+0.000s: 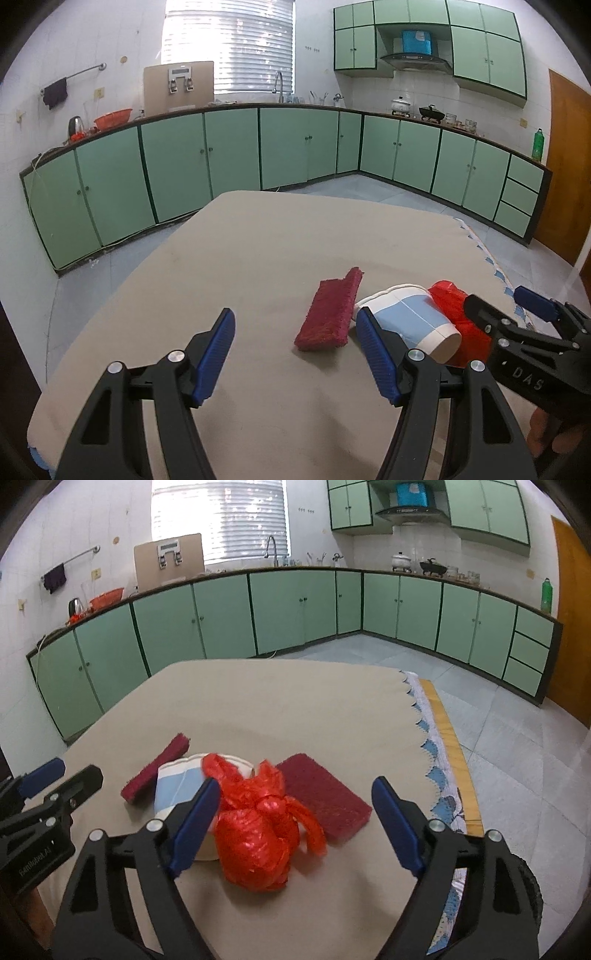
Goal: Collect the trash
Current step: 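Move both tools back to the table and grasp the red plastic bag with the right tool, then grasp the dark red sponge with the left tool while the right tool holds the red bag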
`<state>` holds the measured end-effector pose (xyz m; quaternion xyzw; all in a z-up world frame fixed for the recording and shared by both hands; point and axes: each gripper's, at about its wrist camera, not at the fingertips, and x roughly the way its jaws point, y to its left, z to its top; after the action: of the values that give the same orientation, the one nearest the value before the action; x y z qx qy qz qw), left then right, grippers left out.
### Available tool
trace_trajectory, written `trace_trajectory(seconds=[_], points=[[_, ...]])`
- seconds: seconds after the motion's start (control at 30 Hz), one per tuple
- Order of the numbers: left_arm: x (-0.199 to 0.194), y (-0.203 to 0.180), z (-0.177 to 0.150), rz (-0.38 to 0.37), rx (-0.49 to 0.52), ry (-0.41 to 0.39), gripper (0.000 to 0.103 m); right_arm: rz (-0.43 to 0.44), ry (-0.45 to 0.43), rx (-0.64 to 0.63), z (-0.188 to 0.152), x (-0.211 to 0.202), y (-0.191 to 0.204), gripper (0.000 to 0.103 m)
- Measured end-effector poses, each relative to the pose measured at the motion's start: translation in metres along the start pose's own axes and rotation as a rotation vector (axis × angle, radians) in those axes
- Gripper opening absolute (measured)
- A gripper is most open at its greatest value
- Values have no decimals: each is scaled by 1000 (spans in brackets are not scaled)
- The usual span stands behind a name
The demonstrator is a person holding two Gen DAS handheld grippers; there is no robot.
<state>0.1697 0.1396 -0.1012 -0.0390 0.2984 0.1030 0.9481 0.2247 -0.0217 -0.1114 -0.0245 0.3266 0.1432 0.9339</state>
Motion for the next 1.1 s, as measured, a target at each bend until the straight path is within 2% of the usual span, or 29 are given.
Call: trace_trajectory(seconds=[0.17,0.3,0.43,0.73,1.1], points=[[3,0,0,-2,0,5,67,18,36,-20,1,6,1,67],[5,0,1,-6,-1,9,67,55,69,-28,1,10,4,45],[7,-3,0,-11,5,18,67,83,74,-27,1,10,6,37],[15,-9,-3,-19,18,49,67,113,31,-3,5,-3,3,25],[39,-22,-1,-4,38,96,67,104,16,14,8,-4,-7,23]])
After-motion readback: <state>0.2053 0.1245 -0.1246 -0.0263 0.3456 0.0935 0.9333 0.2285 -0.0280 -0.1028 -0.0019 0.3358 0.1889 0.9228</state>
